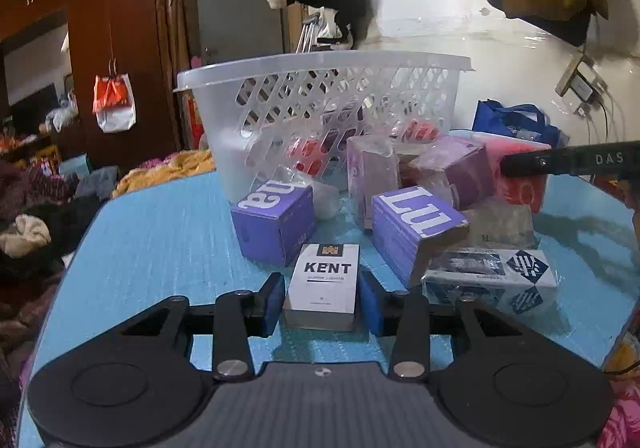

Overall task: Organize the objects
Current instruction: 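Carry both held packs over the basket and open both tools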

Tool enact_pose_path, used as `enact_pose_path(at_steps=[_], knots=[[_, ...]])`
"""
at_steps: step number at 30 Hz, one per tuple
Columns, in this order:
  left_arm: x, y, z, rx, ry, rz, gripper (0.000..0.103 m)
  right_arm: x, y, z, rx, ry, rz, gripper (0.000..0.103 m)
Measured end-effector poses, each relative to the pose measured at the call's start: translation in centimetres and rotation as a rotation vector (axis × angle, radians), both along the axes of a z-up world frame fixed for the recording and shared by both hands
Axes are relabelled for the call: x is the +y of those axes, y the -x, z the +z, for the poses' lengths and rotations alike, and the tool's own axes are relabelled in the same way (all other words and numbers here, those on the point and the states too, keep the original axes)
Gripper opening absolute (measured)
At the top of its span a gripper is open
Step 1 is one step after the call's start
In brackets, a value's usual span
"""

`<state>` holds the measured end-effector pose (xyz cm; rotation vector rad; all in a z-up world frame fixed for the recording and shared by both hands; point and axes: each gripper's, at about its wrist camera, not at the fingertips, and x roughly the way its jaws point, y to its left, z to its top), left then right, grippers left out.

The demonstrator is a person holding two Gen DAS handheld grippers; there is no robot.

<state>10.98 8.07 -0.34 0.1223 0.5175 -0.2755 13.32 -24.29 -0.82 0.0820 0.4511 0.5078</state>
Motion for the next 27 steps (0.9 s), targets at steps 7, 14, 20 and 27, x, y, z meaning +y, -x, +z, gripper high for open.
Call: enact_pose_path(at_steps=[7, 14, 20, 27], knots=[[0.2, 0.4, 0.0, -0.006, 0.043, -0.033, 0.043, -0.1, 0.4, 0.1, -0.021, -0.007, -0.016, 0.029], [1.3, 2.3, 1.7, -0.111, 0.144, -0.047, 0.043, -0.9, 1.7, 1.0, -0.077, -0.046, -0.018, 0.029], [2.5, 2.2, 3.2, -0.166, 0.24, -0.039, 0.043, -0.3, 2.9, 4.2, -0.149, -0.037, -0.001, 0.029], [2.0, -1.3, 9.6, -0.279, 0.326, -0.031, 0.043, 2.3, 0.2, 9.6, -0.245, -0.032, 0.012, 0.029]])
